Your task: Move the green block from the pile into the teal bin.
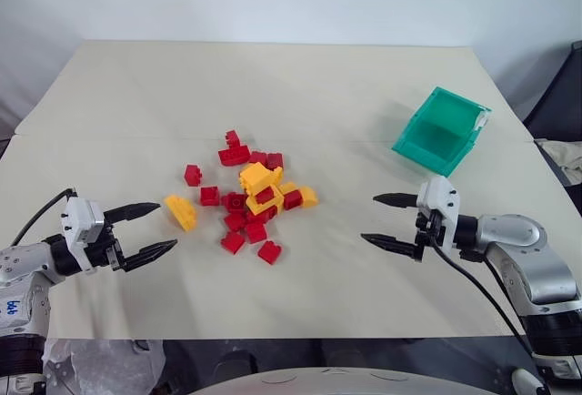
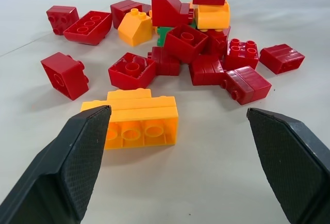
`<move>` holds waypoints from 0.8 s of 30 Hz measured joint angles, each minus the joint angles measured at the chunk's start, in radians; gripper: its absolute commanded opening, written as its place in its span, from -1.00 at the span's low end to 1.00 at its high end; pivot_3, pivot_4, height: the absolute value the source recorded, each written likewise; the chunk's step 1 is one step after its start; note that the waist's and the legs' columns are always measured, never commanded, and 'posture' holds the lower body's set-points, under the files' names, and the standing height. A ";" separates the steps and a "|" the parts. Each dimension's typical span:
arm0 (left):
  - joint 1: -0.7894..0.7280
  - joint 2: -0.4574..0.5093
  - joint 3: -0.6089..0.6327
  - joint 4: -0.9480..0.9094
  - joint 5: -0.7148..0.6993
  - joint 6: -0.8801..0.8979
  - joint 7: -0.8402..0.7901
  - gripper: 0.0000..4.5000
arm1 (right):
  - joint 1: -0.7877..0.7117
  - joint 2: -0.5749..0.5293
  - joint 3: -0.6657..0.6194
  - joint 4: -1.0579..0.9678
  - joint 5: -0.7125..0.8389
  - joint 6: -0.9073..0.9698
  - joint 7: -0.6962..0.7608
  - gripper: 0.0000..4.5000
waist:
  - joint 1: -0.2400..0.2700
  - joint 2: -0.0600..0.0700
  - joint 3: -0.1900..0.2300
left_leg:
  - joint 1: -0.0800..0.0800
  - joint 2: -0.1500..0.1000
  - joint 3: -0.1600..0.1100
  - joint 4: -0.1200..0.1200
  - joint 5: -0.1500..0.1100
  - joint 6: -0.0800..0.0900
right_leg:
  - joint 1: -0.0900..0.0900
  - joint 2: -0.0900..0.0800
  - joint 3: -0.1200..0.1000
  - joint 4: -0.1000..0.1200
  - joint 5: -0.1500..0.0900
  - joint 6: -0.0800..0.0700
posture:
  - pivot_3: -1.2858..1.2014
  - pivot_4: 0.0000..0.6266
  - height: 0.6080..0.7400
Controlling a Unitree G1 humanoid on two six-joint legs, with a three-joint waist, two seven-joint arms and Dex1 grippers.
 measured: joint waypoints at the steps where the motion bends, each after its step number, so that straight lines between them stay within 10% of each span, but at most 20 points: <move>1: -0.013 0.001 -0.002 0.004 0.001 0.002 -0.001 1.00 | -0.004 0.005 0.000 0.002 0.000 0.000 -0.007 0.99 | 0.000 0.000 0.000 | 0.000 0.000 0.000 0.000 0.000 0.000 | 0.000 0.000 0.000 0.000 0.000 0.000 | 0.03 -0.52 1.00; 11: -0.052 0.004 -0.002 -0.028 0.013 0.111 0.076 1.00 | -0.036 0.048 -0.006 -0.086 0.015 0.113 -0.128 0.99 | 0.000 0.001 0.001 | -0.002 0.001 0.000 0.001 0.000 0.000 | -0.002 0.001 0.000 0.005 0.000 0.000 | 0.03 -0.52 1.00; 24: -0.090 -0.022 0.011 -0.032 -0.081 0.067 -0.077 1.00 | -0.222 0.209 0.204 -0.404 0.213 0.595 -0.357 -0.73 | -0.001 0.002 0.001 | -0.001 0.001 0.000 0.001 0.000 0.000 | -0.002 0.001 0.000 0.005 -0.001 -0.002 | 0.03 -0.52 1.00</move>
